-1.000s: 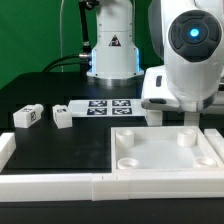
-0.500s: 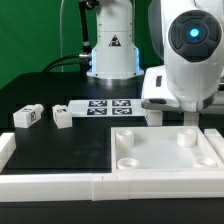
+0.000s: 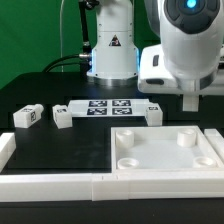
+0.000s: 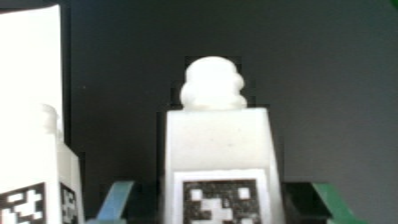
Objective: Assemble one leg
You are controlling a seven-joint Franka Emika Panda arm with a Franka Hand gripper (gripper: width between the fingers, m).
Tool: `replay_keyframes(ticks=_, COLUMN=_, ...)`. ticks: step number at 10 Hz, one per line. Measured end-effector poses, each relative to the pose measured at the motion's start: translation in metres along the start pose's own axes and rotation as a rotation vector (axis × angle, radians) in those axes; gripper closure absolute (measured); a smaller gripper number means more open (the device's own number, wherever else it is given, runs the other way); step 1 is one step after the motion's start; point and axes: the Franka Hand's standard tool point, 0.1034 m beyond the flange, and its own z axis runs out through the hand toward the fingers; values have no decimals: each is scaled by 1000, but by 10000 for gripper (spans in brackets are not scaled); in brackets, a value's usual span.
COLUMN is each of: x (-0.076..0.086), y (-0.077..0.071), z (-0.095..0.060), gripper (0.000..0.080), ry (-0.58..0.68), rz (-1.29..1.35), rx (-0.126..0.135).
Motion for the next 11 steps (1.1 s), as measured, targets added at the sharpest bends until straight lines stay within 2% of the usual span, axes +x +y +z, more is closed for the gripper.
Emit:
replay_keyframes(ticks=1, x=0, y=-4, z=-10, gripper=512, ry=17, rz=-7, rx=5)
replay_keyframes(ticks=3, x=6, y=-4, z=-7, gripper=512, ry=58, rz=-6, rx=11)
replay_keyframes(ticks=4, x=11, y=-8, z=-12, gripper=512, ry=123, rz=-10, rx=21)
replay_keyframes(ticks=5, x=15, y=-11, z=-15, gripper=512, ry=238, rz=-17, rx=34)
replay_keyframes(ticks=6, x=12, y=-10, z=-14, gripper=512, ry=293, rz=-21, rx=36)
replay_keyframes(ticks=7, x=18, y=-6, z=-24, gripper=511, ry=365, rz=-55, rx=22)
replay_keyframes(ticks=9, x=10, y=-3, z=-60, gripper=511, ry=481, rz=-118, rx=1)
replay_keyframes(ticks=10, x=13, y=-1, z=-82, gripper=511, ry=588, rz=-146, rx=12)
replay_keyframes(ticks=11, x=14, y=1, z=-97, gripper=511, ry=690, rz=-179, rx=9)
